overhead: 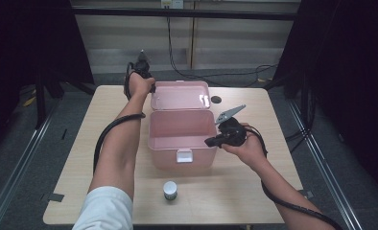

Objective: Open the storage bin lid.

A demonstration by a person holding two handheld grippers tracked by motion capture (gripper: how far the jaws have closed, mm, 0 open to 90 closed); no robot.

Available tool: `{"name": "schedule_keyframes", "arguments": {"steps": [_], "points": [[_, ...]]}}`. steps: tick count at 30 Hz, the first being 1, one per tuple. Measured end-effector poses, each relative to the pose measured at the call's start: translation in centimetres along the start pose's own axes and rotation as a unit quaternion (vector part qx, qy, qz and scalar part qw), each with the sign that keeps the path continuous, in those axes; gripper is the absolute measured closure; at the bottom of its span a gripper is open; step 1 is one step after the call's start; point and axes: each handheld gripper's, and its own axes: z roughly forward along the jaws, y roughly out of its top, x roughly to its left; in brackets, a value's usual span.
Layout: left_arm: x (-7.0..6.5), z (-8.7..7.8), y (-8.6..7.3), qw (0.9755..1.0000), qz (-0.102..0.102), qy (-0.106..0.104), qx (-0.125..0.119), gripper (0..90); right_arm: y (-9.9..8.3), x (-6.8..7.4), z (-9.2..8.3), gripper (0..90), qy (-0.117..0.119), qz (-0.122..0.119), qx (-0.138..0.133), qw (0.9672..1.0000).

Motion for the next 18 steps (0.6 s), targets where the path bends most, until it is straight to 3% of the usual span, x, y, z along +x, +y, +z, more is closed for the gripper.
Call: {"name": "schedule_keyframes", "arguments": {"steps": [4,14,17,18], "points": [[0.13,0.11,-0.08,1.0,-0.006,-0.003,0.0,82.3,0.04,-0.02,-0.01,90.0,-0.002,-0.002,0.002,1.0],[0.29,0.23,-0.46,1.0,0.003,-0.004,0.002,80.8,0.11,0.03,0.01,90.0,-0.003,-0.002,0.005,1.0],[0.3,0.06,-0.61,1.0,0.001,0.001,-0.001,76.8,0.09,0.02,0.01,90.0,-0.003,-0.001,0.004,1.0],[0.39,-0.08,-0.65,1.0,0.008,-0.001,0.004,75.3,0.09,0.04,0.01,90.0,-0.004,-0.002,0.004,1.0]]}}
